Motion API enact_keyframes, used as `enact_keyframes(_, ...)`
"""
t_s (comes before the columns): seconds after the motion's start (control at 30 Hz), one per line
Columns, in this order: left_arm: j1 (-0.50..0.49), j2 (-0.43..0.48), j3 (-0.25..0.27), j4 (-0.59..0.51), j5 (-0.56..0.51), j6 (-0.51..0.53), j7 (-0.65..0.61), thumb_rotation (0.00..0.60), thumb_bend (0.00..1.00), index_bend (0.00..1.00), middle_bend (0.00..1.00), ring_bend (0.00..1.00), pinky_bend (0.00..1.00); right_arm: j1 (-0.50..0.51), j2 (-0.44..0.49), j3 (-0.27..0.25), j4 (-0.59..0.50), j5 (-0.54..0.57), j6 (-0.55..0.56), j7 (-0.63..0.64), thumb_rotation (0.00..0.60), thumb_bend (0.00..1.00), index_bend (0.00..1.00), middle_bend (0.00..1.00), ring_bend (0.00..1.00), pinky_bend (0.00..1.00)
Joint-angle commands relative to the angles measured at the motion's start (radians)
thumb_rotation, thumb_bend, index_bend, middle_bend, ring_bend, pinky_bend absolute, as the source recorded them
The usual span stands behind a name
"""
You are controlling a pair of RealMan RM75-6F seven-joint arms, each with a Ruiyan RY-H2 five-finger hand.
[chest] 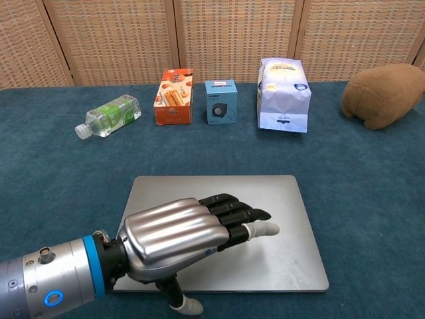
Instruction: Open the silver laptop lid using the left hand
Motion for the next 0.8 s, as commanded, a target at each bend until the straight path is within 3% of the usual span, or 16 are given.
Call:
enact_keyframes(0.03, -0.006, -0.011, -0.007, 0.008, -0.019, -0.002, 0.02, 0.6, 0.13, 0.0, 0.0, 0.0, 0.0, 0.0, 0.002, 0.0, 0.0, 0.001, -0.001, 0.004, 0.6, 0.0, 0.0, 0.0, 0.0, 0.0)
enact_keyframes(0.8, -0.035, -0.043, -0.023, 0.018, -0.127, 0.001, 0.08, 0.6, 0.18, 0.0, 0.0, 0.0, 0.0, 0.001, 0.008, -0.002, -0.002, 0.001, 0.0, 0.019, 0.6, 0.0, 0.0, 0.0, 0.0, 0.0)
